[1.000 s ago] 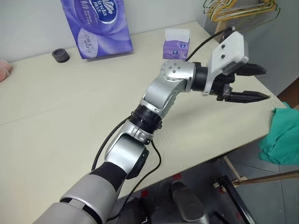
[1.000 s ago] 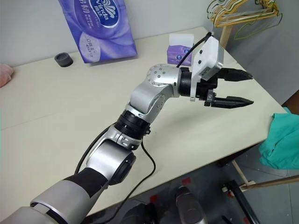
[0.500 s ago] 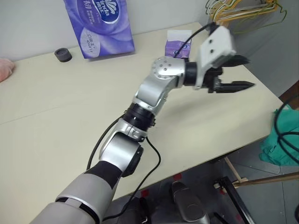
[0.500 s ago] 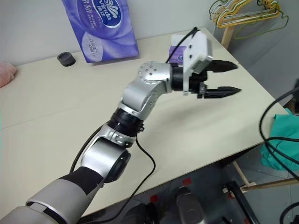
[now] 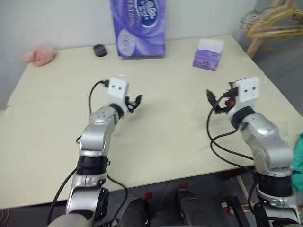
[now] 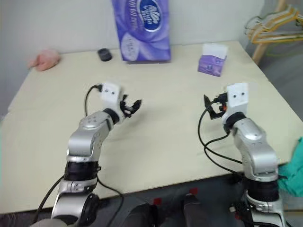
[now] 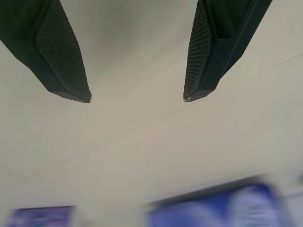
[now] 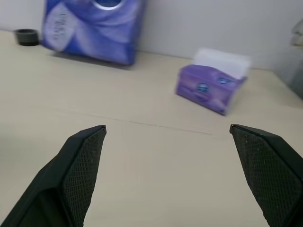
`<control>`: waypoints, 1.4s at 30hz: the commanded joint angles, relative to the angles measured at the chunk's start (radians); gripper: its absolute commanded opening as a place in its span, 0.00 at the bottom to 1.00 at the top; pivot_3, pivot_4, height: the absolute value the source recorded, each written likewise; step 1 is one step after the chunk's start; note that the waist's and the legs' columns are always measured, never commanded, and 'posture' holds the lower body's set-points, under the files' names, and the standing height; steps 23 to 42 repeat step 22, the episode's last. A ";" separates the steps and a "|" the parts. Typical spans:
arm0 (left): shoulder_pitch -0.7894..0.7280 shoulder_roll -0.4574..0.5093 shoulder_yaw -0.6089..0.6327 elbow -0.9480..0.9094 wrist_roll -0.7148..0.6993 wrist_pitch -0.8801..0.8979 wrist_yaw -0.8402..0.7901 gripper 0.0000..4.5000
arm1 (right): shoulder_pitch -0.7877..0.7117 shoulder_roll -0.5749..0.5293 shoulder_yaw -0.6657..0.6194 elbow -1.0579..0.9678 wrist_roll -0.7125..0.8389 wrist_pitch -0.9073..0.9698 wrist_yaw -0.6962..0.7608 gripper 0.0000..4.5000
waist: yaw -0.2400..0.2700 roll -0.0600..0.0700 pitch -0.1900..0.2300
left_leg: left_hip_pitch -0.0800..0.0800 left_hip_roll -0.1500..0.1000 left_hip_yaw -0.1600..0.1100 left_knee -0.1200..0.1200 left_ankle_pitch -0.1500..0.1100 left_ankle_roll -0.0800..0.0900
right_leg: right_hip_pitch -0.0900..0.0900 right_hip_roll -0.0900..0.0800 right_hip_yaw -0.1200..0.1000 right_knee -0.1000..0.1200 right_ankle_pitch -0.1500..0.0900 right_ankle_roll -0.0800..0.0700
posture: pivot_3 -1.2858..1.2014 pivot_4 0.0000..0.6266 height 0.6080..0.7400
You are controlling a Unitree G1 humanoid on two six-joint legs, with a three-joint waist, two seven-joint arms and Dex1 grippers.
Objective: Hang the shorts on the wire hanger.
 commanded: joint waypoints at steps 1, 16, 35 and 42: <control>0.089 -0.025 0.030 -0.102 0.050 -0.042 0.120 0.74 | 0.006 0.029 0.045 0.054 -0.019 -0.123 0.054 0.99 | 0.041 -0.006 -0.008 | 0.000 0.000 -0.001 0.000 0.000 0.001 | 0.001 0.000 -0.001 -0.001 0.001 -0.001 | 0.57 0.16 1.00; 0.219 -0.066 0.139 -0.014 -0.016 -0.196 0.205 0.74 | 0.043 0.123 0.079 0.260 -0.084 -0.317 0.083 0.99 | 0.116 -0.017 -0.055 | 0.002 -0.001 -0.009 0.000 0.009 -0.001 | 0.006 0.001 -0.011 -0.002 0.007 -0.013 | 0.59 0.12 1.00; 0.210 -0.004 0.067 0.019 -0.025 -0.256 0.087 0.74 | 0.063 0.133 0.079 0.273 -0.101 -0.335 0.073 0.99 | 0.118 -0.016 -0.062 | 0.002 0.000 -0.010 -0.001 0.009 -0.001 | 0.006 0.001 -0.012 -0.002 0.007 -0.014 | 0.59 0.11 1.00; 0.210 -0.004 0.067 0.019 -0.025 -0.256 0.087 0.74 | 0.063 0.133 0.079 0.273 -0.101 -0.335 0.073 0.99 | 0.118 -0.016 -0.062 | 0.002 0.000 -0.010 -0.001 0.009 -0.001 | 0.006 0.001 -0.012 -0.002 0.007 -0.014 | 0.59 0.11 1.00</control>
